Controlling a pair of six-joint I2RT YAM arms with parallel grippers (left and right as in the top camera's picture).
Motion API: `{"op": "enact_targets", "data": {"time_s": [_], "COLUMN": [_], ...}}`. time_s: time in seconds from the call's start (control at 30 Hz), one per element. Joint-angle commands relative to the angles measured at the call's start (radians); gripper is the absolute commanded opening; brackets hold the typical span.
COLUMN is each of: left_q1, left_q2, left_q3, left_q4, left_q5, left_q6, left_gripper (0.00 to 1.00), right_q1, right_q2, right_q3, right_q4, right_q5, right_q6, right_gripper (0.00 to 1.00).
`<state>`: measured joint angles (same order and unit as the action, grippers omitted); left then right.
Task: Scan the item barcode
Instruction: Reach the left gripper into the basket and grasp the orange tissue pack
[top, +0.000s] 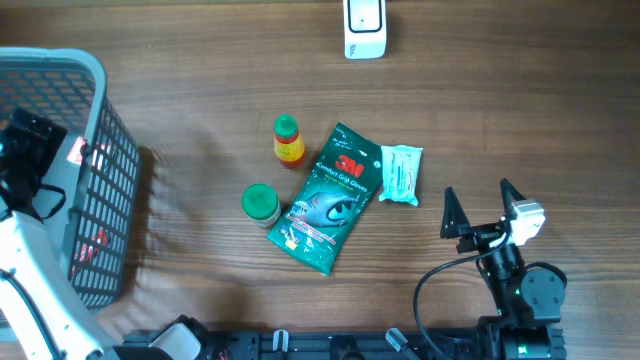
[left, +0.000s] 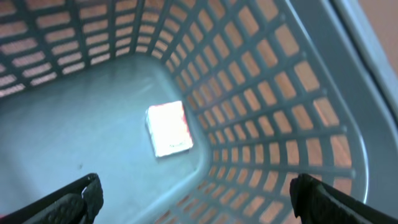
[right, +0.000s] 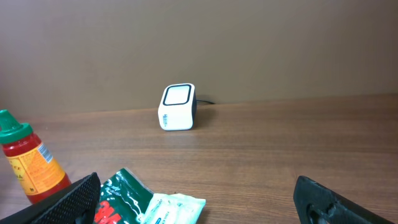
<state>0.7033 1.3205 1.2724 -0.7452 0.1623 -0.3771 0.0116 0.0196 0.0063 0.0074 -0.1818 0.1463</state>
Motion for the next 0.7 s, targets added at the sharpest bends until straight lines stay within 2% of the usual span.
{"op": "enact_targets", "data": {"time_s": [0.0,0.1,0.33,0.4,0.43,0.47,0.67], "left_q1": [0.03,0.03,0.03,0.03,0.03,0.03,0.028], "left_q2": [0.09,0.171,0.406,0.446,0.464,0.477,0.538], "left_q3": [-0.001,-0.001,-0.001,-0.001,-0.001,-0.001,-0.008], "left_q4": [0.093,0.145,0.137,0.129,0.127,0.125,0.133], "left_q5": [0.046,0.039,0.014,0.035,0.042,0.054,0.092], "left_q6": [0.03,0.03,0.028,0.026,0.026,0.026,0.026], "left_gripper": [1.0,1.0,1.0,0.94,0.81,0.76,0.76], "right_q1": [0.002,0.002,0.002,0.002,0.002,0.002,0.002], "right_q2": [-0.006,-0.006,-0.006,-0.006,-0.006,-0.006,-0.006], "right_q3": [-0.001,-0.001,-0.001,-0.001,-0.001,-0.001,-0.001], "right_q4": [0.006,0.006,0.006,0.006,0.006,0.006,0.006], "right_q5": [0.006,0.006,0.006,0.006,0.006,0.006,0.006], "right_q6": [0.013,0.013,0.013,0.013,0.013,0.013,0.013], "right_gripper": [1.0,1.0,1.0,1.0,1.0,1.0,0.99]}}
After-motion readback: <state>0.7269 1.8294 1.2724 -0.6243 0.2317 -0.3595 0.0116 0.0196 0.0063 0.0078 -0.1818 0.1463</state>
